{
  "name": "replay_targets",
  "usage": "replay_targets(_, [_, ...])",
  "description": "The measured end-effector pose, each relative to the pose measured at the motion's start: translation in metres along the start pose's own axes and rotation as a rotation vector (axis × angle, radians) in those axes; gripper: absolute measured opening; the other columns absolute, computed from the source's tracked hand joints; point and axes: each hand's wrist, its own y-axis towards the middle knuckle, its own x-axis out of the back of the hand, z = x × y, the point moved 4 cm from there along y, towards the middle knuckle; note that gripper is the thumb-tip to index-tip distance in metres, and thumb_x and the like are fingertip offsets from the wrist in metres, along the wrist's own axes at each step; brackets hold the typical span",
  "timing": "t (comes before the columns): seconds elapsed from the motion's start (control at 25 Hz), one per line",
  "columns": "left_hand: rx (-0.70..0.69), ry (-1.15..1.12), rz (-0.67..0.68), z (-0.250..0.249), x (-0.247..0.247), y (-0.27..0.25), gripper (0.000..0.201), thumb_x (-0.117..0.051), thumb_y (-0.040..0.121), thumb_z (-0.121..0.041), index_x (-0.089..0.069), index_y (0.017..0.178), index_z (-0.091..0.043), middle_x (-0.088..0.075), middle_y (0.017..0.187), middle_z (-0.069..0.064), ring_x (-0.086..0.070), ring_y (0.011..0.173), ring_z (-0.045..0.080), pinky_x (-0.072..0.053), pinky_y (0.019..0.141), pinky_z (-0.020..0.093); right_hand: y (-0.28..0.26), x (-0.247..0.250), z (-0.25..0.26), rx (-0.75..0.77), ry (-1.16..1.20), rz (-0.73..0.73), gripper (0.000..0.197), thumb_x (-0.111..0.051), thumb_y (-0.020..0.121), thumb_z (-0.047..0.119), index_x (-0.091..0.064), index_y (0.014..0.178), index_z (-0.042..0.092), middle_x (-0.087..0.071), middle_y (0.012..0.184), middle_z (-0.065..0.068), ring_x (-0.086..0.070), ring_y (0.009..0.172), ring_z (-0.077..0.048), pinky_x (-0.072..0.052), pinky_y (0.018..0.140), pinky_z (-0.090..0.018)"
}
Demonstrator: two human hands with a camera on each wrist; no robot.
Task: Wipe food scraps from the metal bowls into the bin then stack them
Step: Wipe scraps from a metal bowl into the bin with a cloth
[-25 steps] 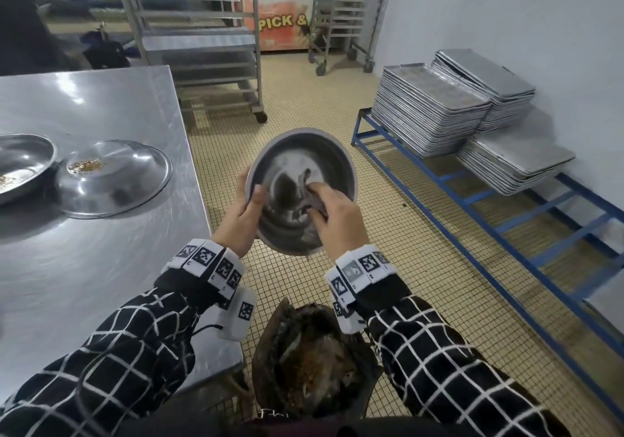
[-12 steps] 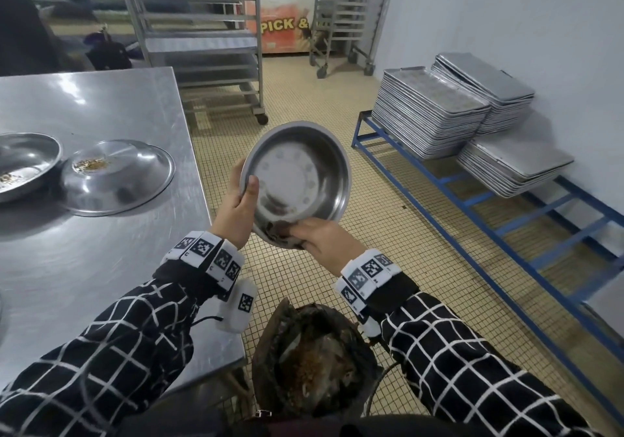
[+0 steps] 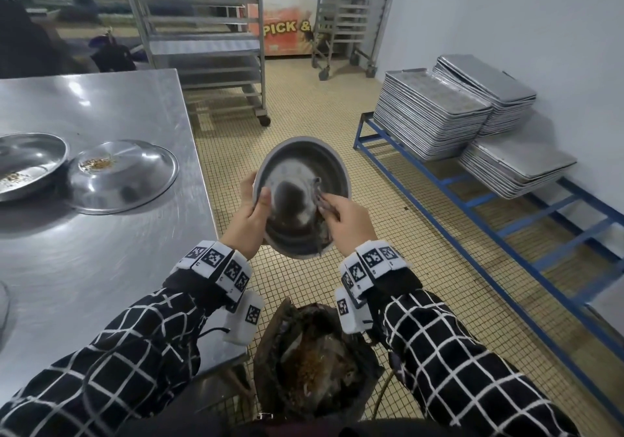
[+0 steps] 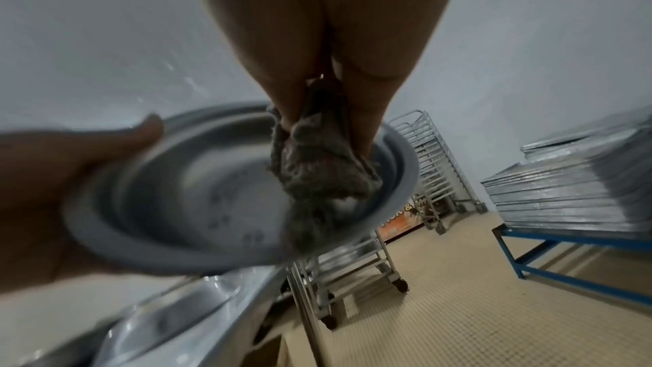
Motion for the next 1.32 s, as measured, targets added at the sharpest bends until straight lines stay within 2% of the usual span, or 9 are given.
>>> replay_targets(0.28, [0.017, 0.005, -0.101, 0.001, 0.006, 0.000, 0.053, -0.024, 0.103, -0.035, -0.009, 0.151, -0.019, -0.032, 0.125, -0.008, -0.037, 0.117, 0.010, -0.040, 0.090, 0.021, -0.026, -0.044, 0.006, 0.232, -0.245, 0.366, 0.031, -0.048, 0.095, 0.020, -0.057, 0.125, 0.013, -0.056, 0.122, -0.003, -0.052, 0.110, -0.018, -0.041, 0.103, -0.034])
replay_targets(0.44, [0.075, -0.015, -0.215, 0.013, 0.012, -0.002, 0.048, -0.024, 0.102, -0.042, -0.028, 0.143, -0.018, -0.047, 0.115, -0.006, -0.052, 0.100, 0.012, -0.043, 0.070, 0.008, -0.049, -0.055, 0.002, 0.345, -0.454, 0.287, 0.049, -0.051, 0.089, 0.048, -0.047, 0.130, 0.021, -0.051, 0.124, 0.002, -0.044, 0.116, -0.016, -0.036, 0.103, -0.036])
replay_targets(0.56, [0.236, -0.097, -0.221, 0.025, 0.009, -0.003, 0.068, -0.030, 0.084, -0.075, -0.019, 0.142, -0.042, -0.049, 0.133, 0.003, -0.055, 0.113, 0.029, -0.047, 0.094, 0.045, -0.061, -0.053, -0.005, 0.456, -0.465, -0.025, 0.027, -0.053, 0.088, 0.031, -0.055, 0.113, 0.020, -0.061, 0.108, 0.001, -0.056, 0.104, -0.020, -0.043, 0.092, -0.035])
replay_targets(0.64, [0.264, -0.194, -0.214, 0.025, 0.003, -0.007, 0.054, -0.042, 0.091, -0.059, -0.021, 0.139, -0.045, -0.053, 0.123, 0.007, -0.063, 0.100, 0.035, -0.054, 0.081, 0.058, -0.058, -0.040, -0.009, 0.522, -0.382, -0.119, 0.018, -0.050, 0.087, 0.026, -0.051, 0.105, 0.024, -0.062, 0.099, 0.004, -0.057, 0.097, -0.019, -0.043, 0.088, -0.032])
replay_targets(0.72, [0.162, -0.161, -0.206, 0.015, 0.000, -0.011, 0.059, -0.047, 0.096, -0.030, -0.013, 0.144, -0.041, -0.046, 0.125, 0.000, -0.057, 0.105, 0.026, -0.051, 0.091, 0.049, -0.049, -0.021, -0.008, 0.535, -0.281, -0.098, 0.013, -0.051, 0.089, 0.024, -0.050, 0.102, 0.025, -0.061, 0.097, 0.006, -0.053, 0.096, -0.017, -0.043, 0.088, -0.034])
replay_targets(0.8, [-0.023, 0.005, -0.167, 0.008, 0.003, -0.012, 0.055, -0.045, 0.096, -0.035, -0.020, 0.145, -0.031, -0.033, 0.139, -0.004, -0.042, 0.118, 0.010, -0.035, 0.103, 0.037, -0.042, 0.002, -0.003, 0.555, -0.195, -0.072, 0.011, -0.045, 0.093, 0.029, -0.052, 0.098, 0.023, -0.056, 0.092, 0.009, -0.051, 0.091, -0.013, -0.044, 0.084, -0.031])
replay_targets(0.92, [-0.207, 0.226, -0.050, 0.005, 0.008, -0.012, 0.035, -0.035, 0.093, -0.051, -0.053, 0.110, -0.025, -0.055, 0.116, -0.006, -0.053, 0.102, 0.008, -0.040, 0.091, 0.030, -0.029, 0.032, -0.005, 0.455, -0.162, -0.067, 0.027, -0.040, 0.094, 0.030, -0.059, 0.100, 0.011, -0.051, 0.095, 0.009, -0.051, 0.089, -0.010, -0.043, 0.079, -0.020])
replay_targets(1.04, [-0.236, 0.359, 0.004, 0.001, 0.007, -0.007, 0.020, -0.043, 0.099, -0.028, -0.051, 0.082, -0.032, -0.058, 0.078, -0.006, -0.055, 0.073, 0.012, -0.043, 0.070, 0.028, -0.018, 0.040, -0.018, 0.328, -0.143, -0.139, 0.024, -0.041, 0.099, 0.026, -0.058, 0.100, 0.009, -0.052, 0.095, 0.006, -0.052, 0.087, -0.010, -0.040, 0.076, -0.017])
replay_targets(1.32, [-0.105, 0.220, -0.125, 0.012, 0.003, -0.002, 0.026, -0.041, 0.100, -0.032, -0.058, 0.085, -0.019, -0.060, 0.078, 0.005, -0.055, 0.073, 0.019, -0.044, 0.071, 0.029, -0.028, 0.026, -0.036, 0.056, 0.042, -0.474, 0.029, -0.047, 0.097, 0.022, -0.054, 0.117, 0.003, -0.054, 0.111, -0.004, -0.051, 0.098, -0.012, -0.048, 0.085, -0.020])
